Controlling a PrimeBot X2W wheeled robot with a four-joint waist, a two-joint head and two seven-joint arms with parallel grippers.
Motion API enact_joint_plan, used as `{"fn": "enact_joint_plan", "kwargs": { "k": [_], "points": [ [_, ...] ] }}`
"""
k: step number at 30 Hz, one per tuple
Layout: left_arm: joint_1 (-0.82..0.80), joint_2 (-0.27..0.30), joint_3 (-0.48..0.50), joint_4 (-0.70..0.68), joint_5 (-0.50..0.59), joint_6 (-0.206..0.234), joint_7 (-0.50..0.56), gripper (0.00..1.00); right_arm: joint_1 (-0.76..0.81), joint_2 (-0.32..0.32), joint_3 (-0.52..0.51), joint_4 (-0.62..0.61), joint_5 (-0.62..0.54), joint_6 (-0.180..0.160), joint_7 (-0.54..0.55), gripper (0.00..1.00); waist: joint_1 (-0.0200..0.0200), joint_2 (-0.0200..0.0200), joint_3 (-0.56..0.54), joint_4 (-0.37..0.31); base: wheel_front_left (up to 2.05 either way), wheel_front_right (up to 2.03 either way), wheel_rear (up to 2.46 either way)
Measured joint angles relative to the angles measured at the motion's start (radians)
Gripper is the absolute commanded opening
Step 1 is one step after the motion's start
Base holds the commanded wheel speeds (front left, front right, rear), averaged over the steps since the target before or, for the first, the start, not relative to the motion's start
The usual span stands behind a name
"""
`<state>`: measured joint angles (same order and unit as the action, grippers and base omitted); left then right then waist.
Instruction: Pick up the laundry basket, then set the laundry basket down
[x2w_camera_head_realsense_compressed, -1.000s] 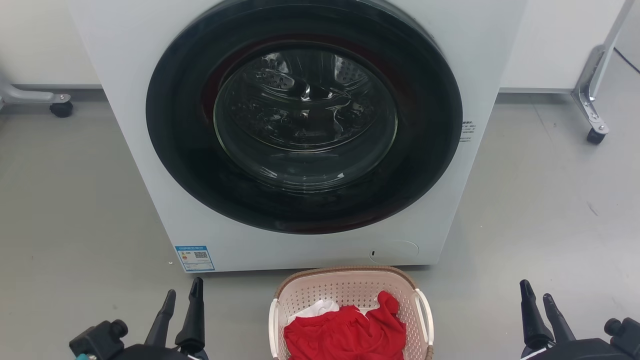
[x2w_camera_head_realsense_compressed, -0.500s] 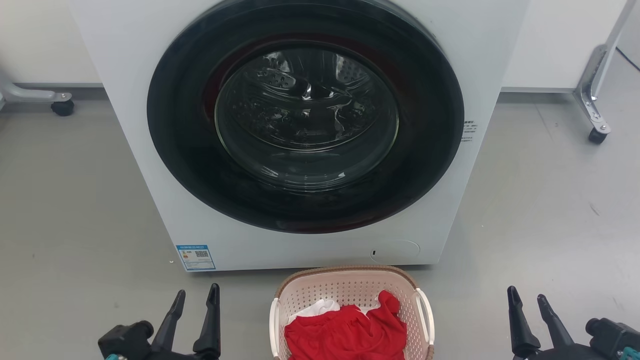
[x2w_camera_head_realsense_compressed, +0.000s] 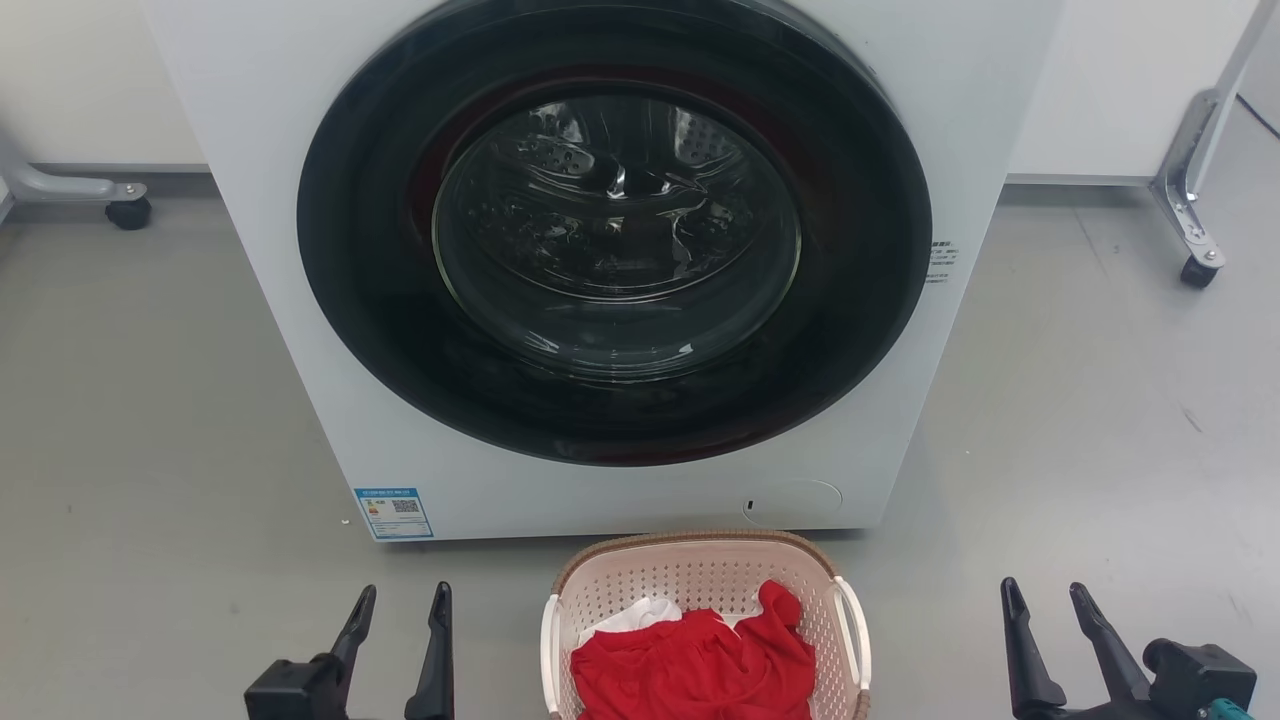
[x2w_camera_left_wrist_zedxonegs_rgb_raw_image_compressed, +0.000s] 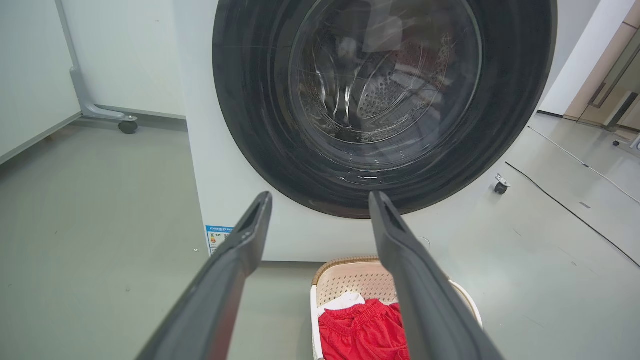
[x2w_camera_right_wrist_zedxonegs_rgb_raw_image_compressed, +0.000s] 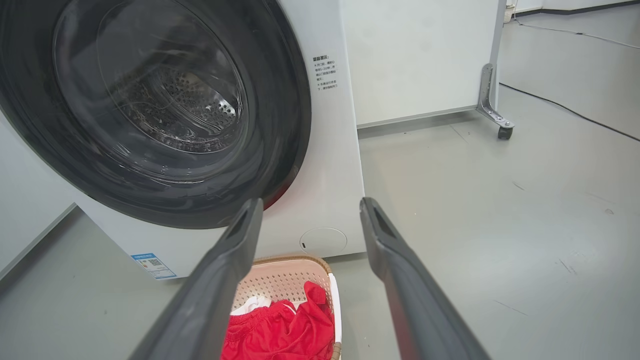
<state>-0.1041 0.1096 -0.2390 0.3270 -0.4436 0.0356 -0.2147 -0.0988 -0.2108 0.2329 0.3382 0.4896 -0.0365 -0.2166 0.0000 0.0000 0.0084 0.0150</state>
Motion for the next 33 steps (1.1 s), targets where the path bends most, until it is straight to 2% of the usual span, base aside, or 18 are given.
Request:
{"fn": "enact_joint_plan", "kwargs": {
  "k": [12, 33],
  "points": [
    [-0.002, -0.001, -0.022, 0.036, 0.122, 0.019, -0.035, 1.0, -0.01, -0.008, 0.026, 0.012, -0.114, -0.017, -0.033, 1.0, 0.0, 0.0, 0.002, 0.003, 0.0, 0.0, 0.0],
    [-0.007, -0.016, -0.003, 0.065, 0.123, 0.029, -0.035, 1.0, -0.01, -0.004, 0.005, 0.018, -0.119, -0.016, -0.033, 1.0, 0.0, 0.0, 0.015, 0.005, 0.0, 0.0, 0.0]
  ]
}}
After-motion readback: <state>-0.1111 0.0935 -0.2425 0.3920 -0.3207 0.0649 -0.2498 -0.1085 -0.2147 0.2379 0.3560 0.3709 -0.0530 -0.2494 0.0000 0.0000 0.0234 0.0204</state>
